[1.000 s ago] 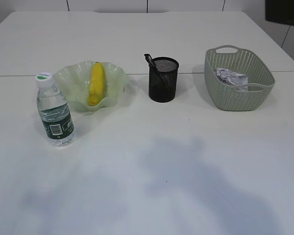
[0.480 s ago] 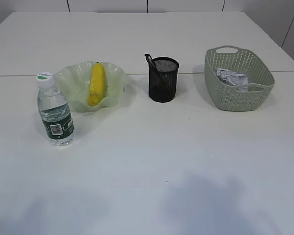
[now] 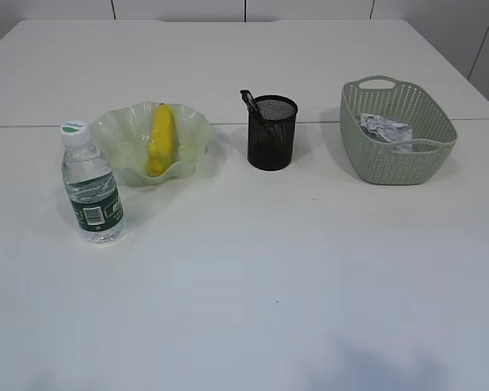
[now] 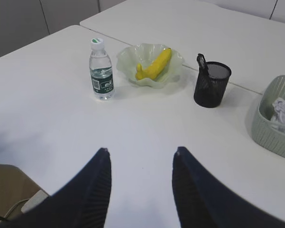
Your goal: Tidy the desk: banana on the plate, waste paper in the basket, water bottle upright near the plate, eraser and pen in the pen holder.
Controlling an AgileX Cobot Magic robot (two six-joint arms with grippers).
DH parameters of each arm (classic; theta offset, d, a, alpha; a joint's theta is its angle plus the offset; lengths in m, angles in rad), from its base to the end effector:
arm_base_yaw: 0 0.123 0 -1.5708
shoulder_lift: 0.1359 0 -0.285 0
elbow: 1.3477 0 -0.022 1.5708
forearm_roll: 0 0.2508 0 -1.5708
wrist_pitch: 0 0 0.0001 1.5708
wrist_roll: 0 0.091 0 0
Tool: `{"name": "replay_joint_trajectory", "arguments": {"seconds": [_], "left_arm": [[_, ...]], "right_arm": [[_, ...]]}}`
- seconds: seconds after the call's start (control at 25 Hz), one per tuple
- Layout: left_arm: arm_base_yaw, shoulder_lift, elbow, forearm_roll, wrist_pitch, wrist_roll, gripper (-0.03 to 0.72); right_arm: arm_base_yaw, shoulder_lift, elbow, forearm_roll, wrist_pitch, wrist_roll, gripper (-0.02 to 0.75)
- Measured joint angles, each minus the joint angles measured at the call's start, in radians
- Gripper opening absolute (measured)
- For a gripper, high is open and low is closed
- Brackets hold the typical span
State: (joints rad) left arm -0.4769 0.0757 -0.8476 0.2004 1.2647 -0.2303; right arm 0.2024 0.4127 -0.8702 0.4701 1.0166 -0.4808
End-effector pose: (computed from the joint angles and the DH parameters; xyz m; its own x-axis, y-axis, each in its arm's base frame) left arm -0.0358 0.0380 0.3523 -0.3906 0.0157 -0.9204 0.2329 0.9690 -0.0823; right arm 0.0288 0.0417 0.3861 -0.2738 -0.2613 -0.9256 -0.6043 0.7955 -0.0459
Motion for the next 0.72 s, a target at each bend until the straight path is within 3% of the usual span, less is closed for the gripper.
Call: {"name": "replay_joint_trajectory", "arguments": {"seconds": [0.52,0.72], "left_arm": [[0.000,-0.068,-0.002,-0.023,0.010,0.008,0.298],[0.000,-0.068,0.027,-0.045,0.012,0.073,0.298]], "right_arm": [[0.000,-0.248,0.049,-0.203,0.166,0.177,0.321],[0.000,-0.307,0.049,-0.249,0.251,0.230,0.321]]}}
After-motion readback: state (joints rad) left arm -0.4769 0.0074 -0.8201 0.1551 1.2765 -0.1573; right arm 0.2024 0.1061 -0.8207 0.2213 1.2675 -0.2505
